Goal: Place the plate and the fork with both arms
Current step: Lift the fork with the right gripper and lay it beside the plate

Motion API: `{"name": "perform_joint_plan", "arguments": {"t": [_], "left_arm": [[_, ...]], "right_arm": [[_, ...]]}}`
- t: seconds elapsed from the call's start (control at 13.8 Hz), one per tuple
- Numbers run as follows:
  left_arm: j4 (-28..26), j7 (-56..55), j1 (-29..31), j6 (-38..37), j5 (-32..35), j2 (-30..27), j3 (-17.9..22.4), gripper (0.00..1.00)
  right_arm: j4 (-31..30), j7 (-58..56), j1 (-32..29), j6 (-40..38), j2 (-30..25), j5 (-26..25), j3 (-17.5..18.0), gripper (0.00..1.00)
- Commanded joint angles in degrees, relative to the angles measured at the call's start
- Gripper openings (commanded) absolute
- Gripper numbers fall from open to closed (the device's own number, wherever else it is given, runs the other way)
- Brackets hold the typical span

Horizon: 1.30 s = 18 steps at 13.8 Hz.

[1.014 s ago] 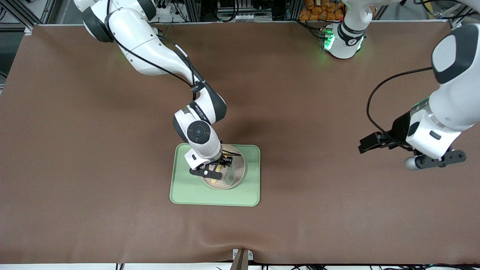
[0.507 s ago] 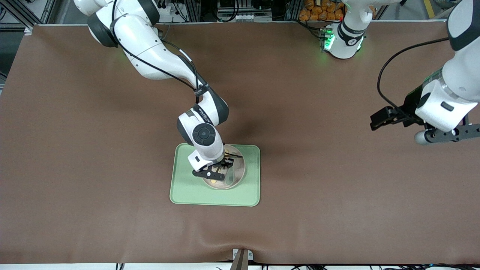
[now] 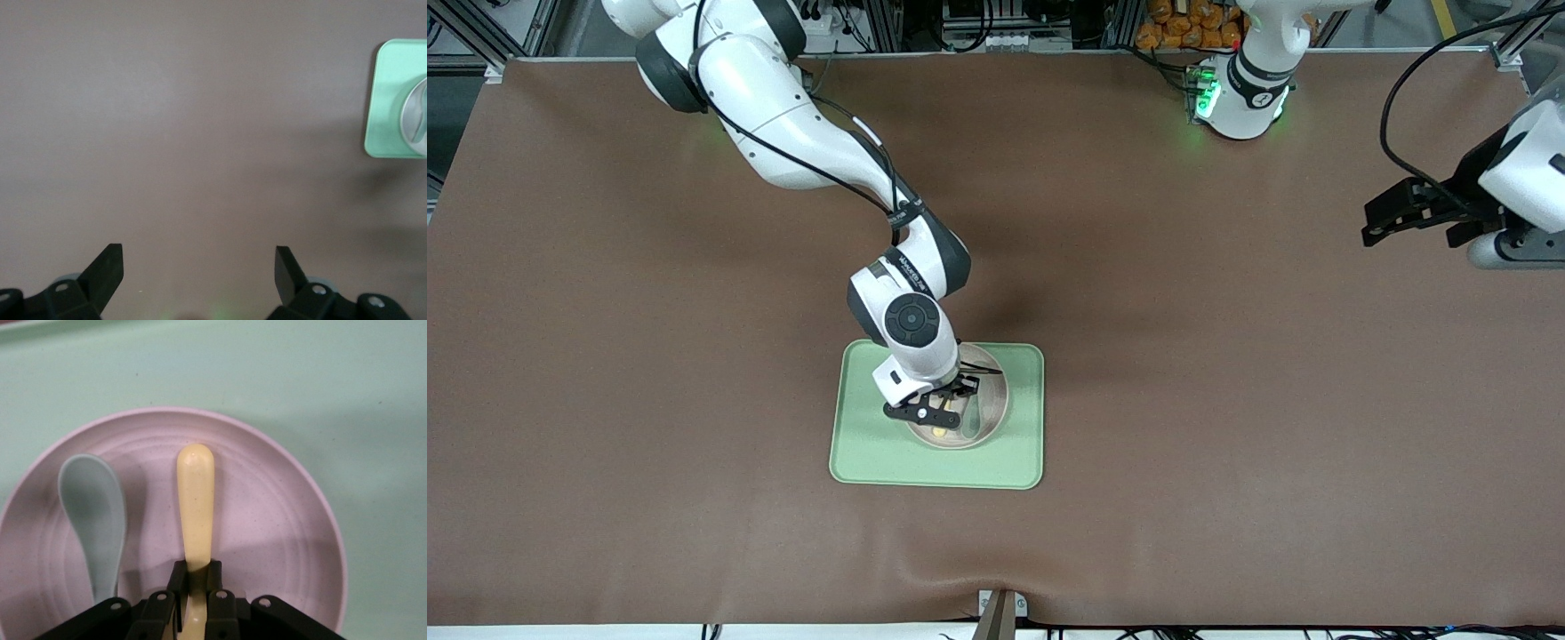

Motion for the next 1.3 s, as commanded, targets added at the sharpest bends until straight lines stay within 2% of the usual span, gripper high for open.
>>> {"name": "perform_joint_plan", "arguments": {"t": [0.0,0.07,0.36,0.51,0.94,1.09,1.23], "left_arm": [[-5.9,5.6,-5.4,0.3,0.6,-4.9,7.7,1.00],[-6.9,6.4,-6.3,0.2,0.5,-5.5,9.0,1.00],[-8.0,6.5,-6.2,0.6,0.3,-6.0,8.6,1.00],[-8.0,6.3,-6.0,0.6,0.2,-5.8,8.6,1.00],[-7.9,6.6,-5.8,2.2,0.3,-5.8,8.7,1.00],[-7.9,6.5,-5.8,1.9,0.5,-5.9,8.7,1.00],[-7.9,6.5,-5.9,2.0,0.5,-5.9,8.7,1.00]], "right_arm": [[6.2,1.0,-1.1,-8.0,-0.2,-0.5,0.4,0.00],[7.3,0.6,-2.4,-9.6,-0.5,-0.3,0.9,0.00],[7.0,-9.3,-12.3,-11.7,-2.9,-0.3,6.6,0.00],[5.5,-14.1,-15.1,-13.7,-3.3,-0.6,7.7,0.00],[-3.1,-15.7,-15.8,-4.4,-3.5,-2.1,7.6,0.00],[-5.4,-15.6,-15.6,-2.0,-3.6,-5.1,7.8,0.00],[-7.4,-15.6,-15.2,-1.0,-4.2,-5.3,7.7,0.00]]}}
